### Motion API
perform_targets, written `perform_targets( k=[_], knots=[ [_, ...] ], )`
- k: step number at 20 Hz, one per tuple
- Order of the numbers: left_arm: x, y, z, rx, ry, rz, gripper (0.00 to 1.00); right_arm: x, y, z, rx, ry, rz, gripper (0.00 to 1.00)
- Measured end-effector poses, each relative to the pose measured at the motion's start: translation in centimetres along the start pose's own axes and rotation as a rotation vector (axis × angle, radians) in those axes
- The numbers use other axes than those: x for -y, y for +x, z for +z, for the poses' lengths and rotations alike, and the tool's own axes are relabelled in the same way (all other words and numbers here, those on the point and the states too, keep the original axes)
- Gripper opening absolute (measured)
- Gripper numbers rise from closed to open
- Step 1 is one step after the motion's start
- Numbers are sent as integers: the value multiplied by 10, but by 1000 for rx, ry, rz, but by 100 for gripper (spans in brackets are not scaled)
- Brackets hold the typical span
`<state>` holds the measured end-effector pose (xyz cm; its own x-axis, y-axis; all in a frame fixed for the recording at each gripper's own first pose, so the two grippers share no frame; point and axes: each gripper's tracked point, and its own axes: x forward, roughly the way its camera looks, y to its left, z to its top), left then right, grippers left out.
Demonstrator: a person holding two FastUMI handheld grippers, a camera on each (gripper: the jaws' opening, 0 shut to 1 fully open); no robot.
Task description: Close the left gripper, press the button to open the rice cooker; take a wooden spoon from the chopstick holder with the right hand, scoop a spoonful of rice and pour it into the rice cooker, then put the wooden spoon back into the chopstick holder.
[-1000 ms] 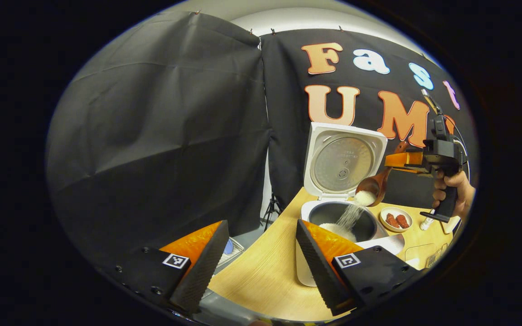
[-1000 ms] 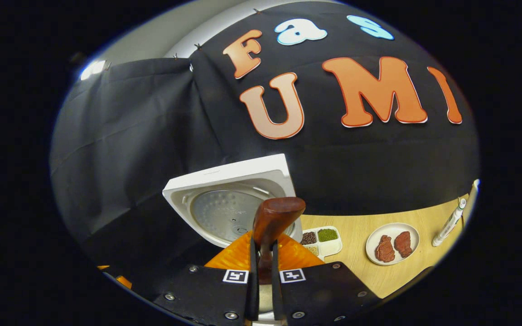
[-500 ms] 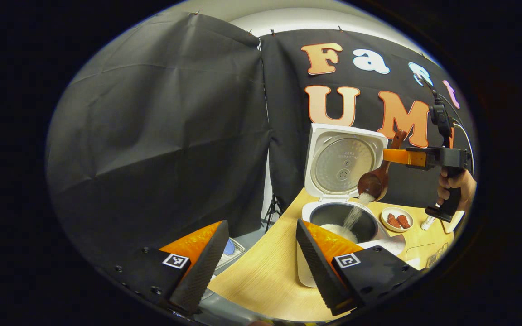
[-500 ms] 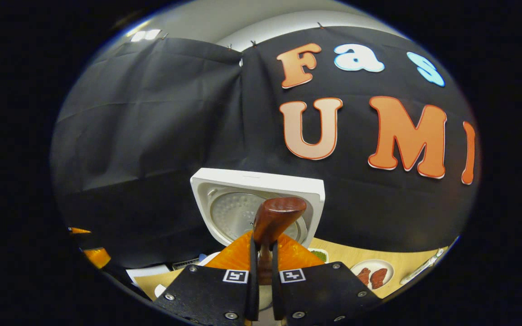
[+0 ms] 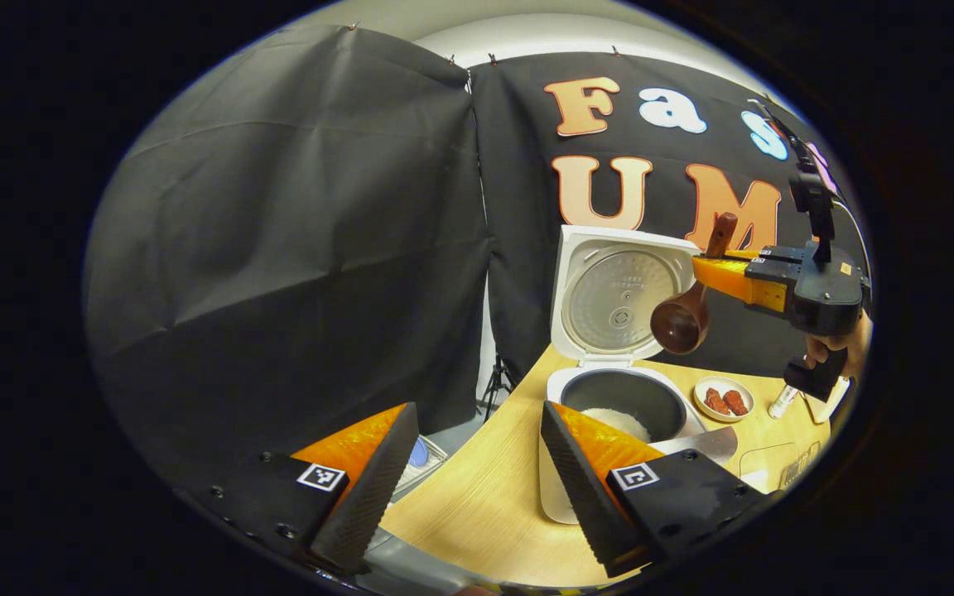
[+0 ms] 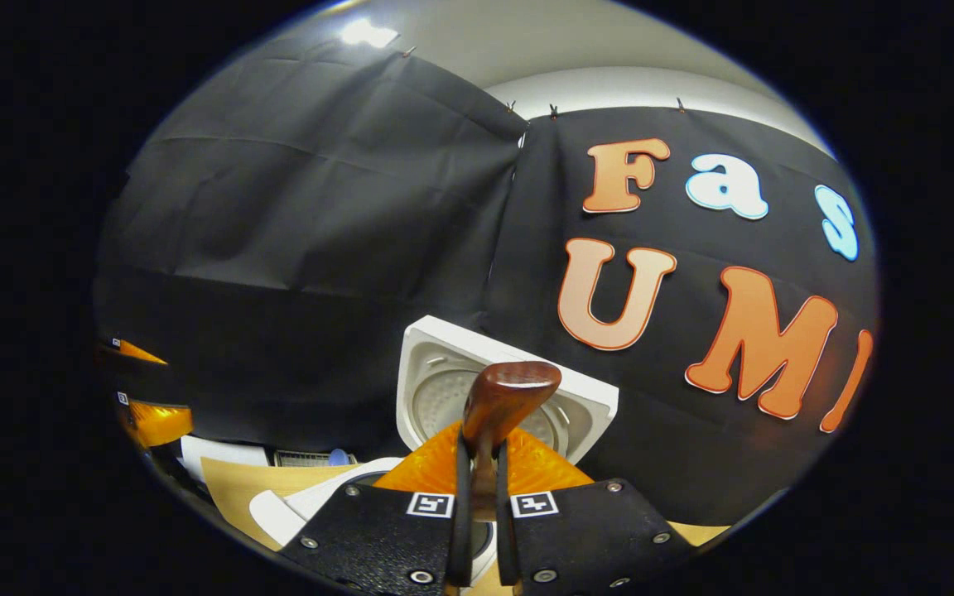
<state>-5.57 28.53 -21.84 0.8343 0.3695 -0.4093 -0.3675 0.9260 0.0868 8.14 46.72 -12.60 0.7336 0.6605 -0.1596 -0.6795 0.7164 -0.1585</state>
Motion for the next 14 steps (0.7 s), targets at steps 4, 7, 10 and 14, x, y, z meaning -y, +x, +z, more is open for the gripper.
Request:
perform_targets(
  k=[4, 7, 10, 14],
  knots=[
    [8, -4, 4, 11, 16, -7, 100, 16, -15, -6, -12, 82, -25, 11],
    [19, -8, 6, 23, 34, -3, 100, 44, -43, -13, -25, 160, -57, 11],
    [44, -14, 5, 15, 41, -10, 99, 78, -78, -19, -31, 230, -101, 11],
    [93, -26, 7, 19, 54, -57, 99, 130, -135, -38, -53, 257, -186, 11]
  ],
)
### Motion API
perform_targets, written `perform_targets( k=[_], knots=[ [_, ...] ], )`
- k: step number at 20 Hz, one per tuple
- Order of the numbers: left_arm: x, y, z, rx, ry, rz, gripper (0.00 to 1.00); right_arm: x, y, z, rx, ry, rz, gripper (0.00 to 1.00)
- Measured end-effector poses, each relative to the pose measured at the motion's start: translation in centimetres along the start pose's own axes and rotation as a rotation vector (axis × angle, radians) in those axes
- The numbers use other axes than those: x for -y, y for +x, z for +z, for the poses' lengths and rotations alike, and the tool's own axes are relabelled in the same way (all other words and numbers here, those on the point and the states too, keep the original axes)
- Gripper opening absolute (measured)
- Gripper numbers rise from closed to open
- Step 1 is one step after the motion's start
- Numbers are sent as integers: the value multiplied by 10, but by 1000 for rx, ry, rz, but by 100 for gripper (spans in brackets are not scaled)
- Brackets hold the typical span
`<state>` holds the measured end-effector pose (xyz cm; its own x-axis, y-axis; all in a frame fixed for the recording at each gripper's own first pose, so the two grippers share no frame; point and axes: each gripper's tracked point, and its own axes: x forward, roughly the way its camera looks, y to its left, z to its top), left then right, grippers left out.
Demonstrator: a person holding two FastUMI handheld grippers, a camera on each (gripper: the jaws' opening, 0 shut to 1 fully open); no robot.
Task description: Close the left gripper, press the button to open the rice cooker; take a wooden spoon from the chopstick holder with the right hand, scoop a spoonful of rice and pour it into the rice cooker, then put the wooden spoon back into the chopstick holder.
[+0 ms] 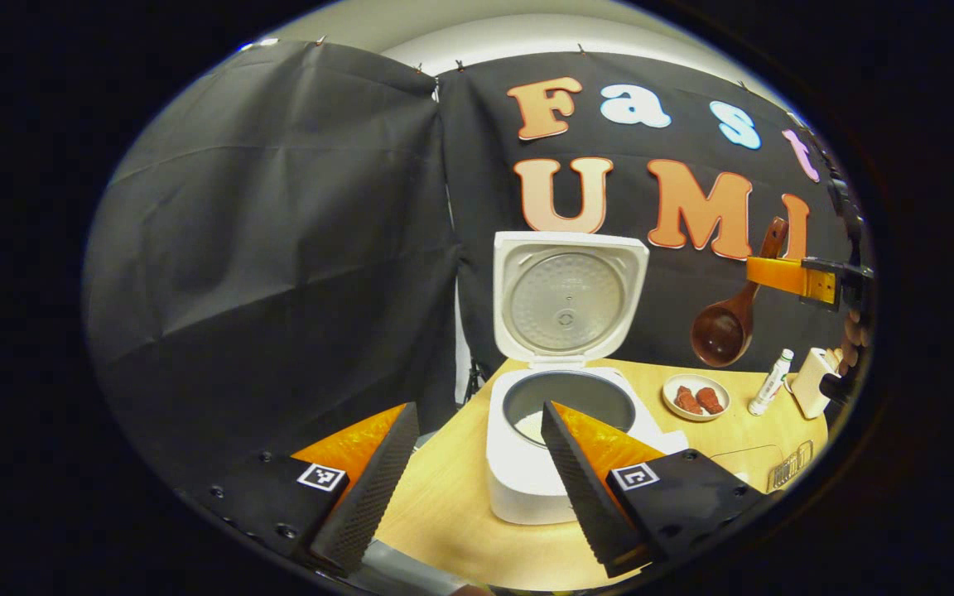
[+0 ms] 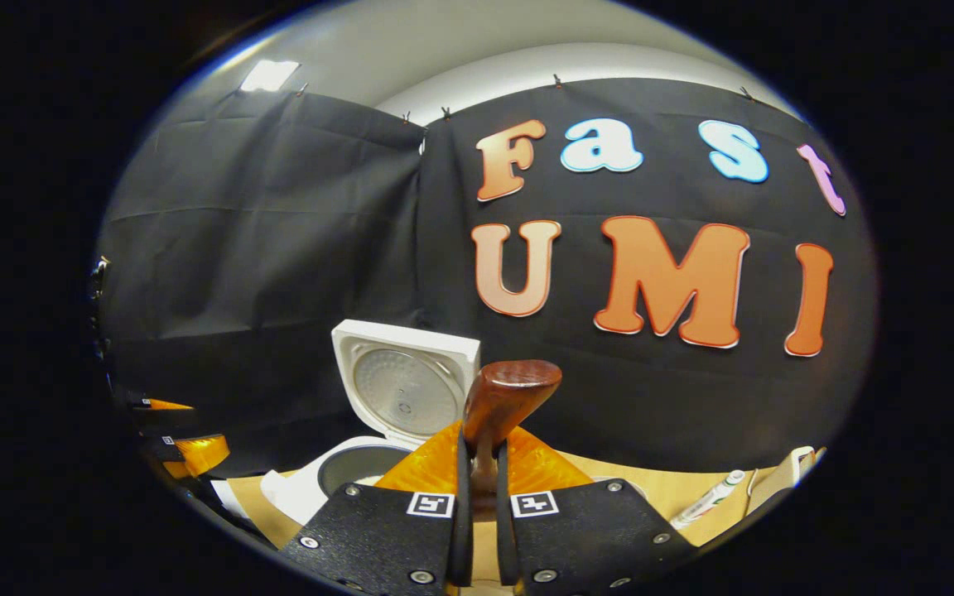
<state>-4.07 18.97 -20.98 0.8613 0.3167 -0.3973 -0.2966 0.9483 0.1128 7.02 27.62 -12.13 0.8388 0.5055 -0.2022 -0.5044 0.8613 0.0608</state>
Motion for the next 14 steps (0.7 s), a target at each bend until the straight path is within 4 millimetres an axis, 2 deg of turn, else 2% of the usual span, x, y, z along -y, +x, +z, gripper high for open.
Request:
perform_targets(
  k=[2, 5, 7, 10, 14],
  knots=[
    [28, -5, 5, 9, 28, -39, 100, 32, -25, -14, -20, 9, -48, 11],
    [64, -14, 15, 31, 52, -89, 100, 77, -60, -54, -80, 48, -130, 11],
    [86, -17, 19, 36, 68, -120, 100, 106, -82, -70, -101, 88, -186, 11],
    [105, -20, 24, 41, 97, -145, 100, 144, -115, -87, -114, 130, -270, 11],
    [133, -24, 31, 48, 125, -182, 100, 186, -156, -132, -186, 203, -384, 11]
  ],
)
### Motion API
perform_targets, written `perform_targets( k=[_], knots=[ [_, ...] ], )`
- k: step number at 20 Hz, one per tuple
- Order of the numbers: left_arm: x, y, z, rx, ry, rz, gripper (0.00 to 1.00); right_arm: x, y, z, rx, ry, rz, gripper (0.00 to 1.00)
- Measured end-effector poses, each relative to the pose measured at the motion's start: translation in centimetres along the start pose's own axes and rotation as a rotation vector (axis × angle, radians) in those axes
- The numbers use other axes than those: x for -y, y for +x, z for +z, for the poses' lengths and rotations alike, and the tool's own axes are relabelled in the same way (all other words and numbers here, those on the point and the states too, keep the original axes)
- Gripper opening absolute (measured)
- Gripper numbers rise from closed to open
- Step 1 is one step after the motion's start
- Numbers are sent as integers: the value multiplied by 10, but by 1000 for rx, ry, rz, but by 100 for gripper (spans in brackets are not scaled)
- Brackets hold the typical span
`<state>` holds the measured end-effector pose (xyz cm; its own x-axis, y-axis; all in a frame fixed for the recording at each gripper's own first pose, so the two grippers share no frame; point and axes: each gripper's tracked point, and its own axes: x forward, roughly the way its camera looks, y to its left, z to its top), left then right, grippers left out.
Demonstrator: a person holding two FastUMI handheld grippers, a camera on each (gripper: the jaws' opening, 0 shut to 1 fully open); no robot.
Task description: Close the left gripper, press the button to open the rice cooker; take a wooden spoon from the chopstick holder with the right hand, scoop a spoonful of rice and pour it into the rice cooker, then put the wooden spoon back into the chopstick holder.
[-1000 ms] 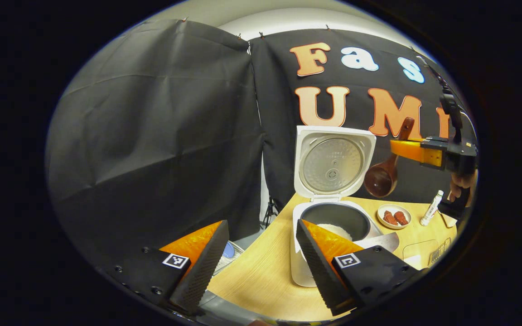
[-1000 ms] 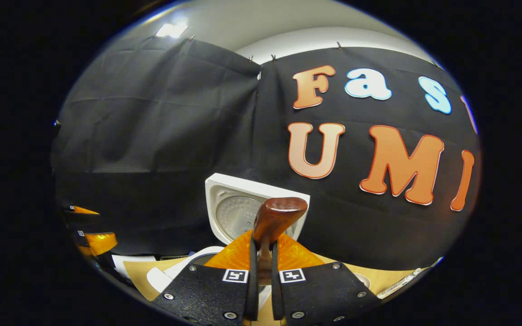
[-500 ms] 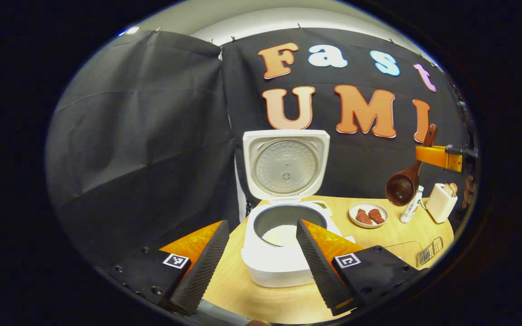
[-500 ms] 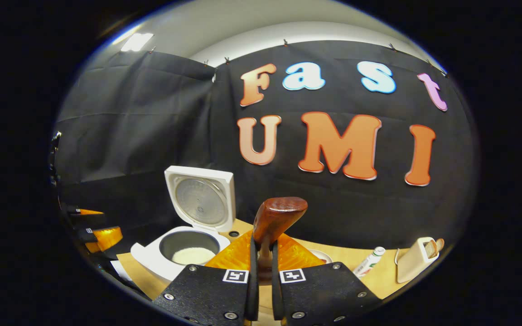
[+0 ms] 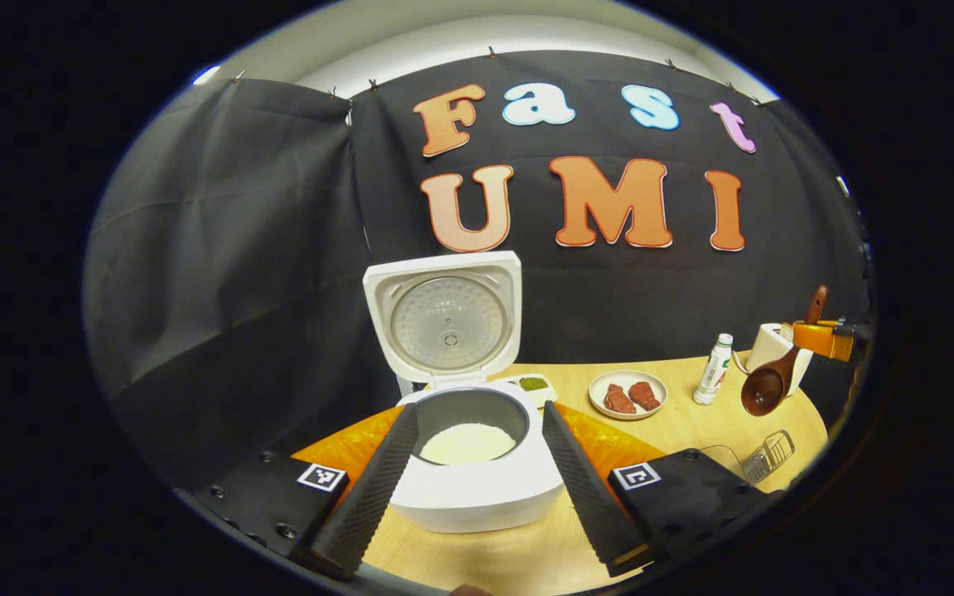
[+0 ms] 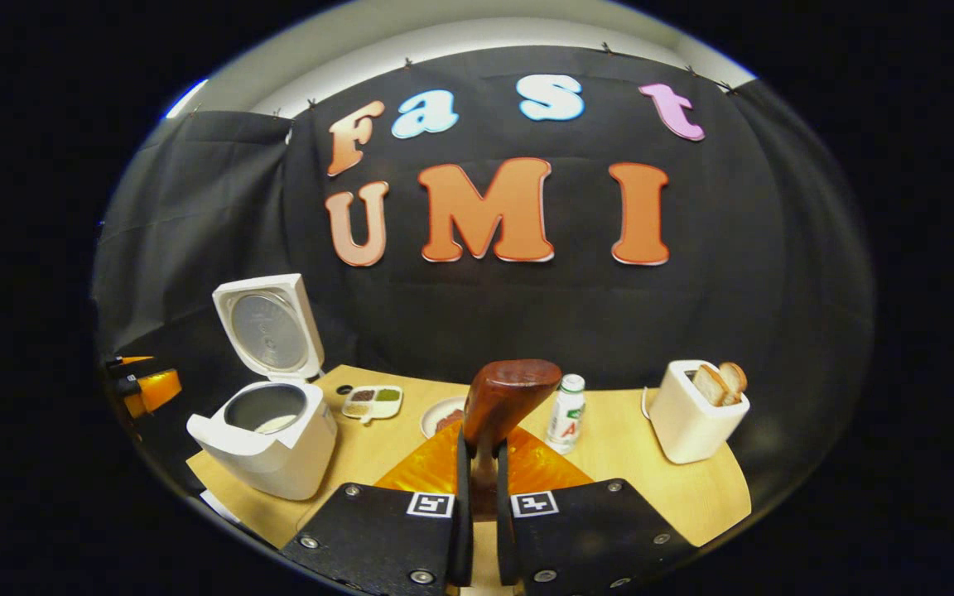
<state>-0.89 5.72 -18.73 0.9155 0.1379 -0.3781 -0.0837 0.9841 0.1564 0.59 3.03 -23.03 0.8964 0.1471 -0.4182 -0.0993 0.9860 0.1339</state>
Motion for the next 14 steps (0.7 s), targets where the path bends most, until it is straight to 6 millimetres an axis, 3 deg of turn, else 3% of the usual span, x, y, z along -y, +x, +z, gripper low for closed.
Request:
perform_targets(
  k=[5, 8, 11, 14],
  knots=[
    [35, 1, 8, 12, 27, -54, 100, 63, -17, -42, -64, 86, -129, 11],
    [45, 4, 13, 11, 45, -70, 100, 93, -25, -62, -97, 110, -186, 11],
    [51, 8, 20, 19, 54, -74, 100, 109, -28, -85, -130, 148, -222, 11],
    [50, 13, 27, 27, 55, -70, 100, 107, -26, -106, -161, 190, -221, 11]
  ],
)
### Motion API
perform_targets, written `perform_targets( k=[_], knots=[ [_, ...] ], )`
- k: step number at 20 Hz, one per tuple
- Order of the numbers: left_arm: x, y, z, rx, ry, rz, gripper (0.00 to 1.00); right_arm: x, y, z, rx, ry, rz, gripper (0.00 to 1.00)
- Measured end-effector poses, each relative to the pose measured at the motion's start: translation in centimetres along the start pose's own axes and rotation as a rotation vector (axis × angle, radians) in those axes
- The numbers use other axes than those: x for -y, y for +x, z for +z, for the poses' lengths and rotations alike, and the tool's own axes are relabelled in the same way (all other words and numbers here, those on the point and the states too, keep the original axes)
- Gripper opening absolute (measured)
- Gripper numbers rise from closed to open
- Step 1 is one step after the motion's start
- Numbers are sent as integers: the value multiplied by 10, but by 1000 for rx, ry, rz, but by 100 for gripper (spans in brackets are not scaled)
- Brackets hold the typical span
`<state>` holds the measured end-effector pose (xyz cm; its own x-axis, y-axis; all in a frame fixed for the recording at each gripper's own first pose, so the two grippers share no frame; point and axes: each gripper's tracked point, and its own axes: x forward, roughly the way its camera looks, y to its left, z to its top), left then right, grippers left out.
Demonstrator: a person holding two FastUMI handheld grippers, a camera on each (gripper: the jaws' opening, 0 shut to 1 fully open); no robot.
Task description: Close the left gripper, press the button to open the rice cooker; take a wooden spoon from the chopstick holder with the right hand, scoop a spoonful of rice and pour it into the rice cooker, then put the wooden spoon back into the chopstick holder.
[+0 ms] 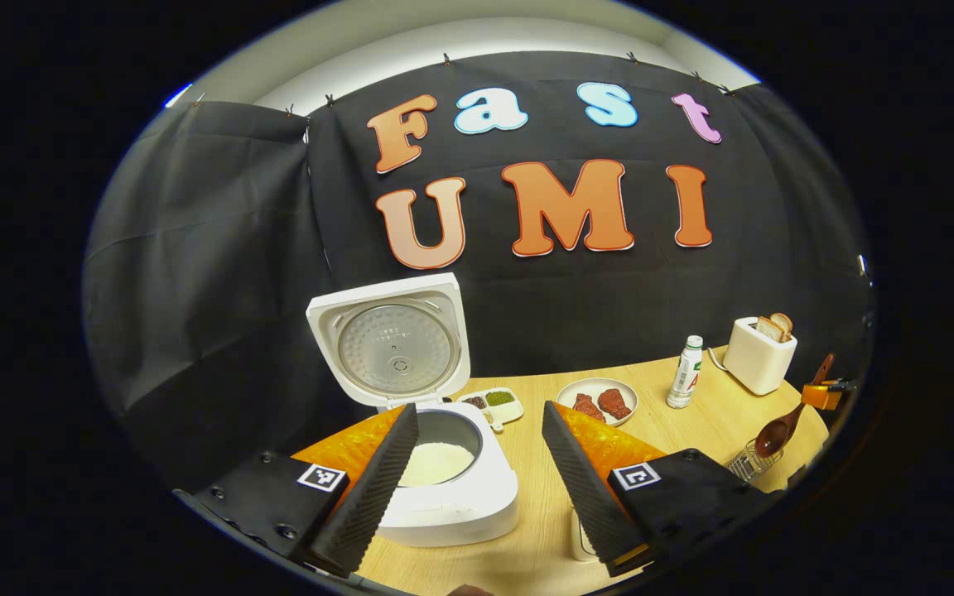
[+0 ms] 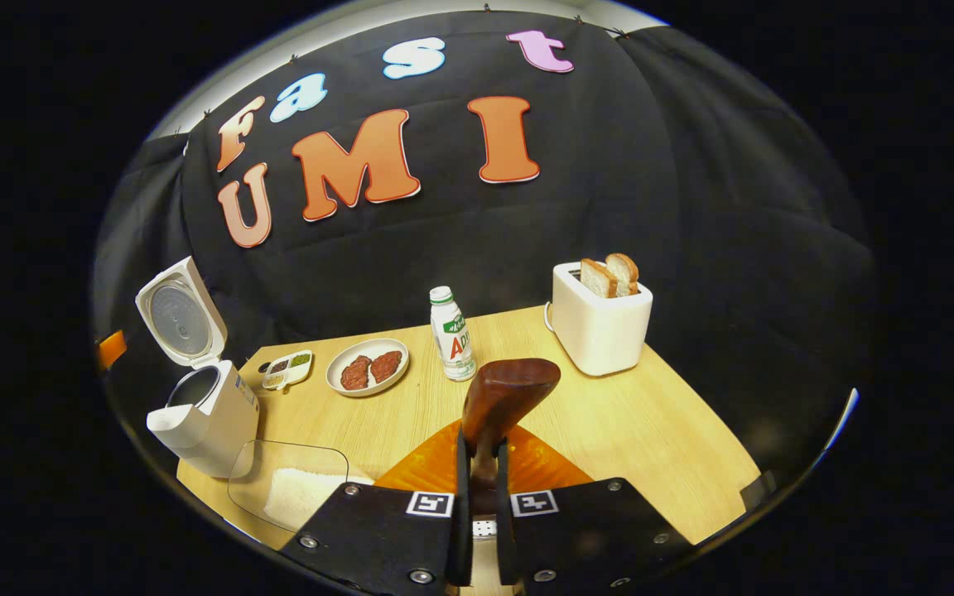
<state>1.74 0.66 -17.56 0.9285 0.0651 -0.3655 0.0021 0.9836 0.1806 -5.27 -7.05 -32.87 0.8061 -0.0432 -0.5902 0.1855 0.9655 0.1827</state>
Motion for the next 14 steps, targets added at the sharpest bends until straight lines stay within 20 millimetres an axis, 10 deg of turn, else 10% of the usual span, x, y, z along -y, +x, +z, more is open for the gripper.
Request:
perform_targets(
  k=[14],
  knots=[
    [-52, 23, 16, 39, -66, 89, 100, 20, 26, -53, -100, 237, 11, 16]
  ],
)
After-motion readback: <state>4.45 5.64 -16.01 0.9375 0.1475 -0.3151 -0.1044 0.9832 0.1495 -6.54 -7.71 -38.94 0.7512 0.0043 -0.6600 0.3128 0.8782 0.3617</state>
